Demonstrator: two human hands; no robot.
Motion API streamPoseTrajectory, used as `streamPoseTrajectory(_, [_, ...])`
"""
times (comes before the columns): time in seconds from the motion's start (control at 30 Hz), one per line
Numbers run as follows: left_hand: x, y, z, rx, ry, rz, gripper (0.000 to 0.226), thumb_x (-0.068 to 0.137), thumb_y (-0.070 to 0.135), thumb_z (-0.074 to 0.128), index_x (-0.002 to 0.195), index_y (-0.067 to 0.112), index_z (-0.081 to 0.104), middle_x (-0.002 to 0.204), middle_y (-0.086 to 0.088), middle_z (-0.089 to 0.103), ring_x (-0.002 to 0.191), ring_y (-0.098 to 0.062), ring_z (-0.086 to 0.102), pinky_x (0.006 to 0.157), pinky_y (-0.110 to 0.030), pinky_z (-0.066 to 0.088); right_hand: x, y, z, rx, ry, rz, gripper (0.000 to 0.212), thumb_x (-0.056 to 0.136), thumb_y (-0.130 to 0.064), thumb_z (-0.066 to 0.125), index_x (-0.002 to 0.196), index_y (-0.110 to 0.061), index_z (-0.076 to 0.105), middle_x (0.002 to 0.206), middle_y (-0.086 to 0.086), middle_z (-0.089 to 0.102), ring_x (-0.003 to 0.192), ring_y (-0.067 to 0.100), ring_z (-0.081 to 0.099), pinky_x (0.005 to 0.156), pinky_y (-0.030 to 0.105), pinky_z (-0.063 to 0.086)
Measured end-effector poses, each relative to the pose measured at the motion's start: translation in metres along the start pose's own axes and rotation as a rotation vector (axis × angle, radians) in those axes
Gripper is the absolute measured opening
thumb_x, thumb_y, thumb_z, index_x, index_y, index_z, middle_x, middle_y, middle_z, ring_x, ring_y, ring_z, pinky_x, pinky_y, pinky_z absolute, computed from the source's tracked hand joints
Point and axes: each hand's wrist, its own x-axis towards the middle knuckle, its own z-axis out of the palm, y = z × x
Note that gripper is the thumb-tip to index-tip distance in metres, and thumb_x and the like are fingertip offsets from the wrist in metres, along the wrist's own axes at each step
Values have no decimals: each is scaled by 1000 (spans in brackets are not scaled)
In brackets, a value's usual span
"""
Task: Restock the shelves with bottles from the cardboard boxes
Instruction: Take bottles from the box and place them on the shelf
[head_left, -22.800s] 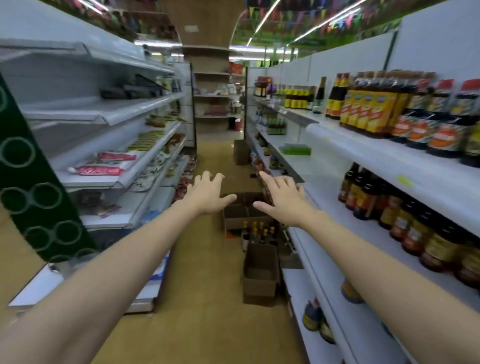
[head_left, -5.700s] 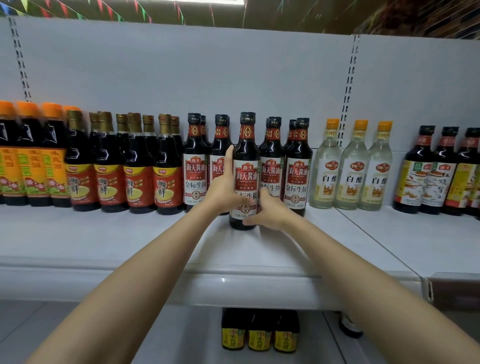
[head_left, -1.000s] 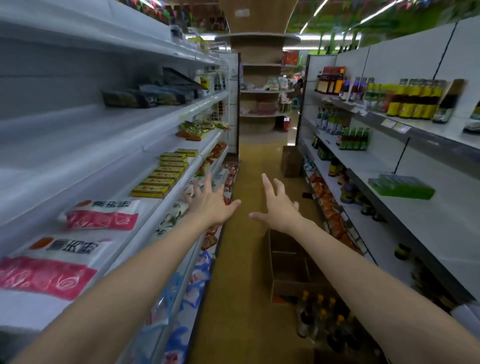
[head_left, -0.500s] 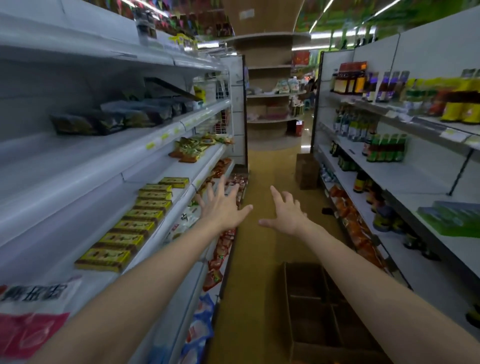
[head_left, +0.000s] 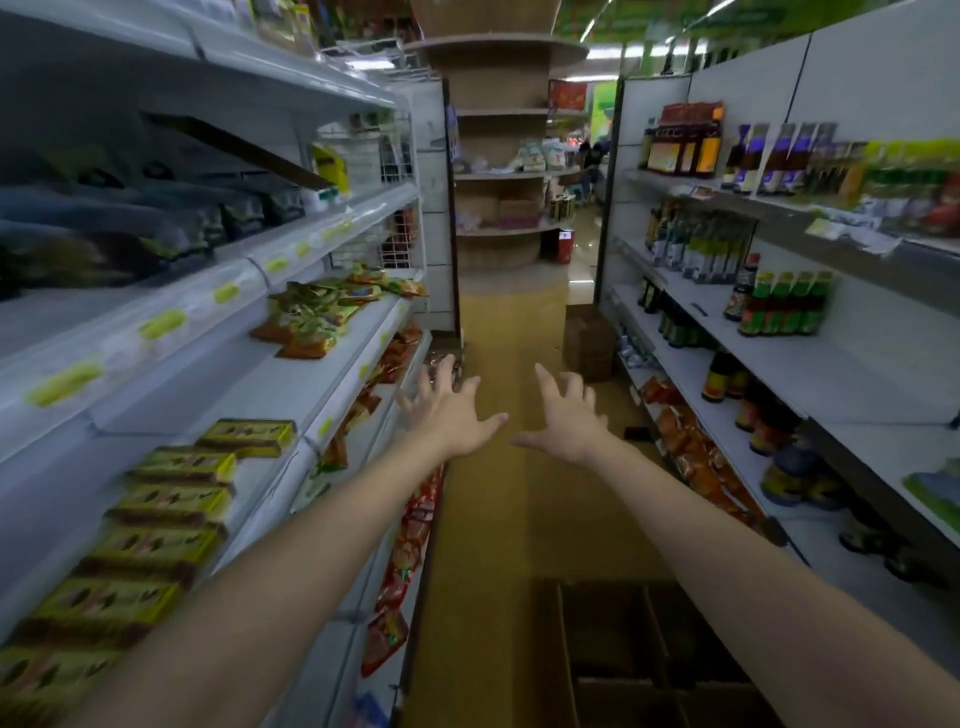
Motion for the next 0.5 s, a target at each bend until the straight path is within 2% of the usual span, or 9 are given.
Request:
streamPoseTrajectory(0.13, [93, -6, -3, -15, -9, 44, 76, 87, 66, 43, 149, 29, 21, 159, -3, -6, 144, -36, -5, 114, -59, 4, 85, -6, -2, 5, 42, 39, 100, 84, -44, 68, 153, -29, -4, 156, 9, 3, 143, 34, 9, 112, 55, 20])
streamPoseTrajectory(0.33, [215, 17, 11, -49, 9, 151, 88, 87, 64, 48, 152, 23, 5, 158, -7, 3, 144, -35, 1, 114, -58, 14, 193, 20, -8, 4, 89, 93, 96, 86, -45, 66, 153, -27, 0, 156, 7, 4, 142, 33, 9, 111, 57, 24])
streamPoseTrajectory(0.5, [316, 53, 28, -3, -8, 197, 84, 89, 63, 45, 152, 23, 7, 158, -11, 1, 145, -37, 0, 114, -61, 7, 283, 60, -20, -17, 126, 122, 100, 87, -45, 64, 151, -31, -12, 157, 9, 5, 143, 35, 10, 112, 58, 20])
